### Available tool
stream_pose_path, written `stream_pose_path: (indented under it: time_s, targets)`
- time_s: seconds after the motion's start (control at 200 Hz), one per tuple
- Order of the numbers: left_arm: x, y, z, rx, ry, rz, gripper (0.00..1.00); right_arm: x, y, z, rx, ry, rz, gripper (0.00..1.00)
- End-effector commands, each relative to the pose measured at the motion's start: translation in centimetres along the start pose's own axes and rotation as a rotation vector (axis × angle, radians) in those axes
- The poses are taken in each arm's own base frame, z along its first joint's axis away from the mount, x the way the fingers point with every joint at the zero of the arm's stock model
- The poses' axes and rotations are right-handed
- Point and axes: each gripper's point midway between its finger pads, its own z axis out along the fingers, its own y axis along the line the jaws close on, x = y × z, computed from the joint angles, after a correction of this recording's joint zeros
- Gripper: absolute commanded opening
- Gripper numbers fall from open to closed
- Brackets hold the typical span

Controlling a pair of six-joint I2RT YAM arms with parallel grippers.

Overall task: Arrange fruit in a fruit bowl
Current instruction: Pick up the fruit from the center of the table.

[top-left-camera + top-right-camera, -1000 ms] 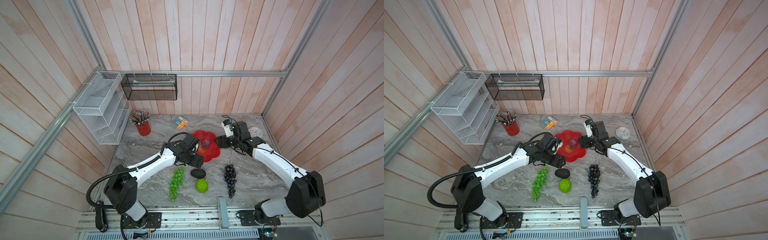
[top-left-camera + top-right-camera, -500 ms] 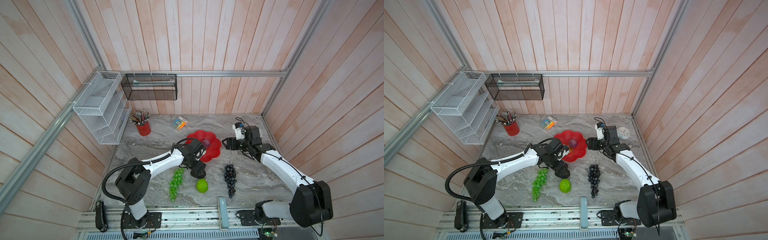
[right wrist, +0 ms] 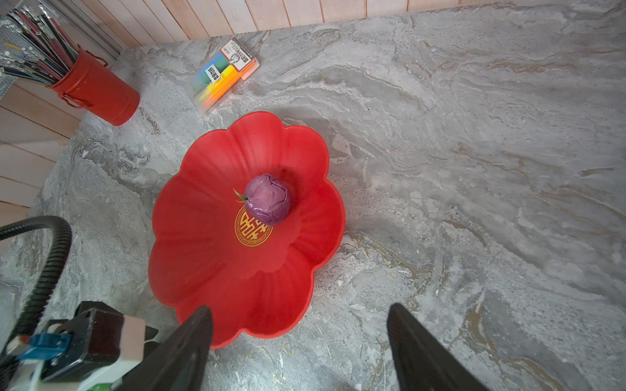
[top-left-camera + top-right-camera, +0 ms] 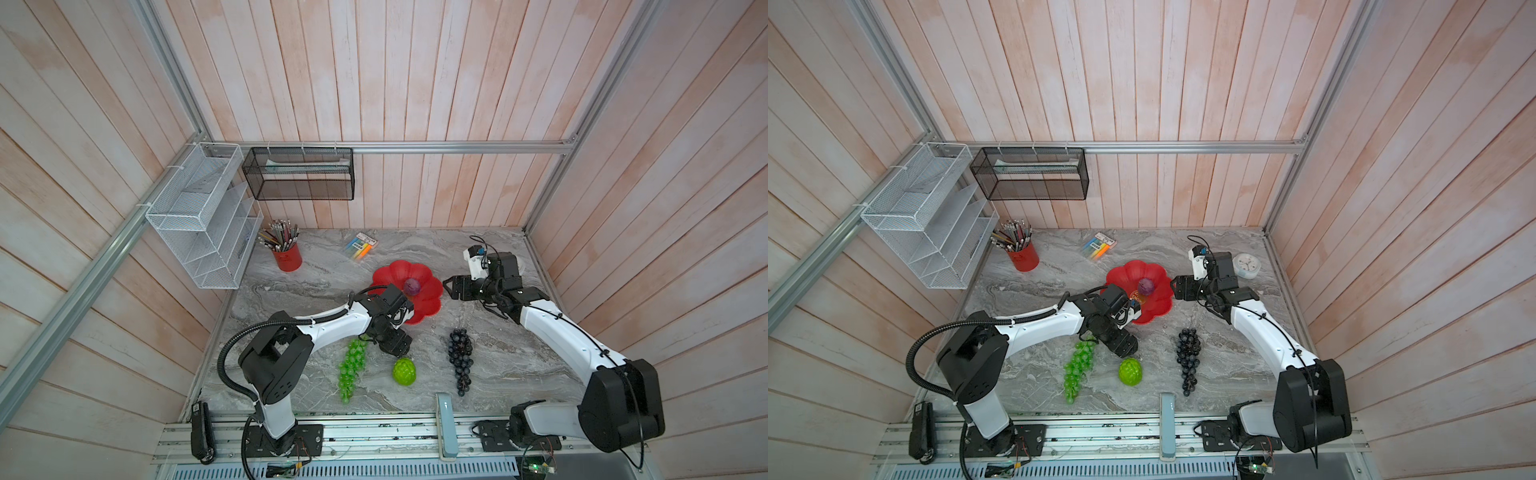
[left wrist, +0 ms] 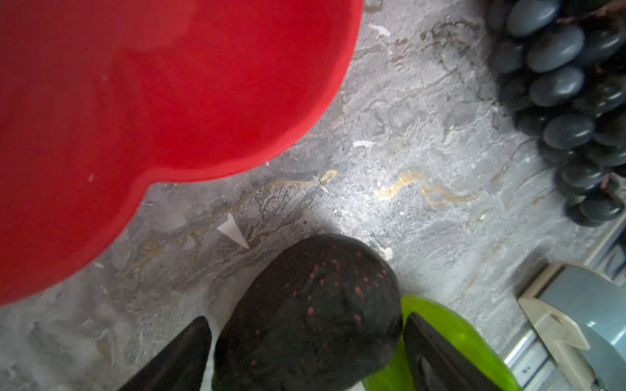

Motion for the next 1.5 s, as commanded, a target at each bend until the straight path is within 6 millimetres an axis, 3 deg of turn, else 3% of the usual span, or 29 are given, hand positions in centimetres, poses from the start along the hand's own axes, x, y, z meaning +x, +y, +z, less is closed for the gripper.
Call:
stream_pose_path:
  time_s: [0.0,0.225,0.36,0.57,0.69,0.835,1.05,1.13,1.275,1.495]
  targets:
    - [0.0,-0.1,1.0,0.008,-0.007,0.011,0.91,-0.1,-0.1,0.5,-0.002,0.002,-0.005,0.81]
    - [0.1,0.0,1.2,0.004,-0.016,0.002,0.82,0.2,-0.2,0.5,0.002,0.006,-0.008,0.81]
    - [0.1,0.1,1.3,0.001,-0.02,-0.022,0.68,0.3,-0.2,0.7,0.003,0.007,-0.005,0.81]
    - [0.4,0.3,0.9,-0.013,-0.027,-0.04,0.54,0.2,-0.2,0.7,0.001,0.005,-0.006,0.81]
    - [-0.6,0.5,-0.6,-0.03,-0.081,-0.057,0.5,0.0,-0.2,0.7,-0.002,-0.003,-0.004,0.8]
    - [-1.5,0.7,-3.2,-0.044,-0.14,-0.082,0.36,-0.5,0.1,0.7,-0.012,-0.013,-0.004,0.79]
    - [-1.7,0.3,-7.9,-0.004,-0.184,-0.127,0.36,-2.5,0.9,-0.3,-0.03,-0.079,-0.002,0.78]
    - [-3.0,0.2,-9.8,0.025,-0.237,-0.162,0.36,-2.8,1.2,-0.4,-0.043,-0.089,0.0,0.78]
    - [-7.3,1.5,-12.7,0.031,-0.335,-0.216,0.36,-3.4,2.5,-0.3,-0.017,-0.095,-0.055,0.76]
    - [-13.5,6.7,-12.3,-0.02,-0.403,-0.304,0.36,-3.6,5.9,-0.8,-0.038,-0.105,-0.138,0.77]
